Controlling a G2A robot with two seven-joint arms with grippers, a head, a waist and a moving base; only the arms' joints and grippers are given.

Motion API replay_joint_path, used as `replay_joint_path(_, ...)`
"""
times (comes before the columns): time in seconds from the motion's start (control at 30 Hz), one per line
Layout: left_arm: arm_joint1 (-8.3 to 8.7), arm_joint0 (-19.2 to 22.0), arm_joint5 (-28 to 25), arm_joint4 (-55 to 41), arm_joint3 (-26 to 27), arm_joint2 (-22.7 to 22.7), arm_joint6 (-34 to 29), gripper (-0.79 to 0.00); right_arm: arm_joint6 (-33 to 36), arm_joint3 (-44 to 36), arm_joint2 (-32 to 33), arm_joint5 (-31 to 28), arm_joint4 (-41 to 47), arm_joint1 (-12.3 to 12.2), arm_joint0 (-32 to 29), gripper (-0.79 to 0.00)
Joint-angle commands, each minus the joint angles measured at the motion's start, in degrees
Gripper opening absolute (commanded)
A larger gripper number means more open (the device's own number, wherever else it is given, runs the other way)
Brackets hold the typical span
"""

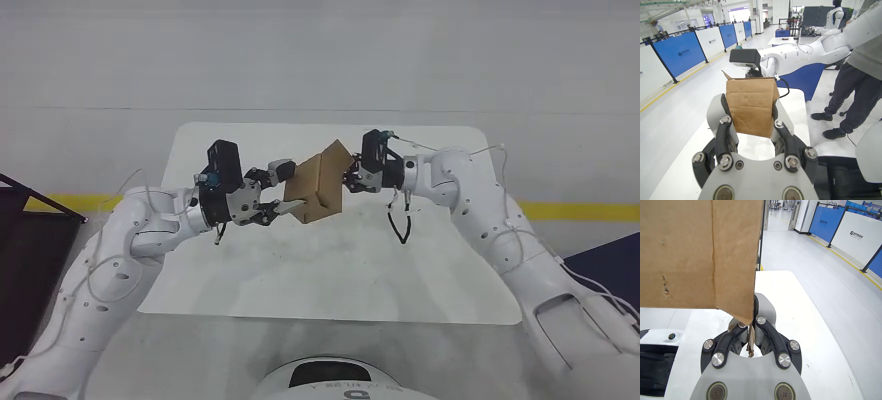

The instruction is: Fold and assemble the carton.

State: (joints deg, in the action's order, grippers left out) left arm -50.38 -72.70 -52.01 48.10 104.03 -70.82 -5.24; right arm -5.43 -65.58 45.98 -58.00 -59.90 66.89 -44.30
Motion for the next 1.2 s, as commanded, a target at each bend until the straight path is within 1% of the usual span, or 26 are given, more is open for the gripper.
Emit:
replay_joint_path(0.0, -0.06, 0.1, -0.1, 0.2, -0.1, 0.0, -0.1, -0.406, -0.1, 0.1, -0.1, 0.0, 0.1, 0.0, 0.1, -0.785)
replay_joint_path(0.17, -0.19, 0.3, -0.3, 0.8, -0.2, 0.1, -0.6, -0.382, -0.3, 0.5, -0.7, 0.0, 0.3, 0.1, 0.4, -0.785)
replay_joint_path(0.27, -0.27, 0.5, -0.5, 1.3, -0.1, 0.2, -0.9, -0.336, -0.5, 0.8, -1.0, 0.0, 0.5, 0.2, 0.7, -0.785)
replay_joint_path(0.37, -0.35, 0.6, -0.4, 1.5, -0.2, 0.4, -1.4, -0.357, -0.7, 0.9, -1.2, 0.0, 0.5, 0.2, 0.9, -0.785)
replay_joint_path(0.5, -0.45, 0.8, 0.2, 1.8, -0.4, 0.5, -2.3, -0.428, -1.0, 1.1, -1.6, 0.0, 0.7, 0.2, 1.1, -0.785)
replay_joint_path(0.6, -0.51, 1.0, 0.9, 2.2, -0.6, 0.4, -3.1, -0.440, -1.1, 1.2, -1.8, 0.0, 0.8, 0.1, 1.1, -0.785)
replay_joint_path(0.8, -0.64, 1.1, 1.8, 3.0, -0.5, 0.4, -3.8, -0.493, -1.3, 1.4, -2.2, 0.0, 1.0, 0.1, 1.3, -0.785)
replay_joint_path(0.87, -0.67, 1.1, 2.0, 3.4, -0.4, 0.3, -4.0, -0.526, -1.3, 1.4, -2.4, 0.0, 1.1, 0.1, 1.5, -0.785)
replay_joint_path(1.0, -0.73, 1.0, 2.2, 4.0, -0.3, 0.1, -3.9, -0.631, -1.4, 1.6, -2.7, 0.0, 1.2, 0.1, 1.7, -0.785)
replay_joint_path(1.1, -0.78, 0.9, 2.2, 4.4, -0.3, 0.0, -3.8, -0.686, -1.5, 1.7, -2.9, 0.0, 1.2, 0.1, 1.8, -0.785)
replay_joint_path(1.17, -0.80, 0.8, 2.1, 4.5, -0.3, 0.0, -3.8, -0.757, -1.5, 1.8, -3.1, 0.0, 1.3, 0.1, 1.9, -0.785)
